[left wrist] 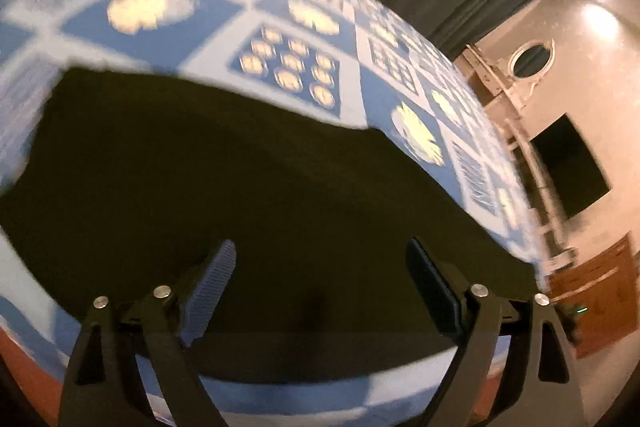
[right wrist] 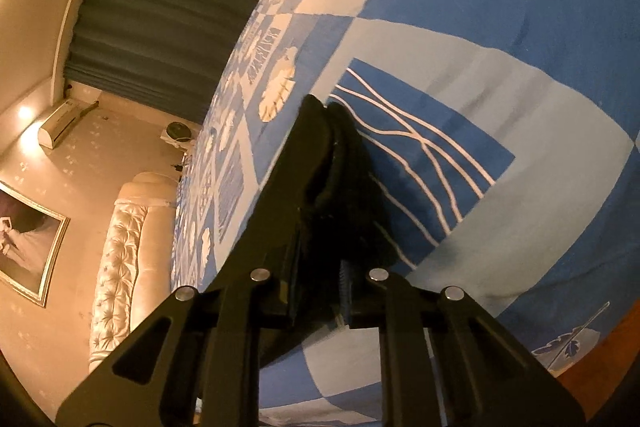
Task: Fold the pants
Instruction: 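Lay the folded pants flat and open the left gripper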
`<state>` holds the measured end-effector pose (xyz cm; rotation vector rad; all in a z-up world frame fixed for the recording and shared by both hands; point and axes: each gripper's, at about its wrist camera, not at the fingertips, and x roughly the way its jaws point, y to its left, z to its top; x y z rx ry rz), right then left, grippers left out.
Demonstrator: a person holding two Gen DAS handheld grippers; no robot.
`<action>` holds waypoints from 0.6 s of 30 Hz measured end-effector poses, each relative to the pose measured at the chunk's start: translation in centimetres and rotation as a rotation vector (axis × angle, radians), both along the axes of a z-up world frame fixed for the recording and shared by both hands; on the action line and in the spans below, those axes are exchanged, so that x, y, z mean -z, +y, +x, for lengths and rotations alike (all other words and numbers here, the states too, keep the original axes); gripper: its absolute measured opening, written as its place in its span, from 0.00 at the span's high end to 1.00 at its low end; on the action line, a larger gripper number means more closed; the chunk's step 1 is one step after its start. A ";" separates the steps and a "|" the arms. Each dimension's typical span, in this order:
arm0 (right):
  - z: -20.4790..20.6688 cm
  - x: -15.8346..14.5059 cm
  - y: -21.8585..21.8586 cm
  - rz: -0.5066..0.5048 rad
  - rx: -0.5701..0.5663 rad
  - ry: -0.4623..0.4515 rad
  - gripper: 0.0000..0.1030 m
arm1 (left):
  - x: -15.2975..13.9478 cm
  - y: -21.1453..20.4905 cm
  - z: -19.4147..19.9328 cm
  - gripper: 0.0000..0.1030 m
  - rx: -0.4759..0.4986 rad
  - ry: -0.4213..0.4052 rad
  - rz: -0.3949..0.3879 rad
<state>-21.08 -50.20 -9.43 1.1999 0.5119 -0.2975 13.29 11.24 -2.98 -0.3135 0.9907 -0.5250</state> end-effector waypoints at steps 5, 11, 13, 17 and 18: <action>0.3 -0.5 0.3 -0.008 0.008 -0.003 0.87 | 2.5 0.3 0.3 0.14 0.026 0.030 0.132; 0.6 -0.7 0.1 -0.018 0.018 0.017 0.87 | 2.7 0.1 -0.2 0.11 0.082 -0.031 0.141; 0.4 -0.5 0.1 -0.018 0.023 0.031 0.87 | 2.9 0.0 -0.2 0.10 0.087 -0.032 0.150; 0.1 0.7 -0.2 0.007 0.043 0.054 0.82 | 3.0 -0.4 -0.5 0.06 0.105 -0.044 0.170; 0.0 1.0 -0.3 0.017 0.050 0.051 0.77 | 3.0 -0.5 -0.5 0.06 0.104 -0.045 0.173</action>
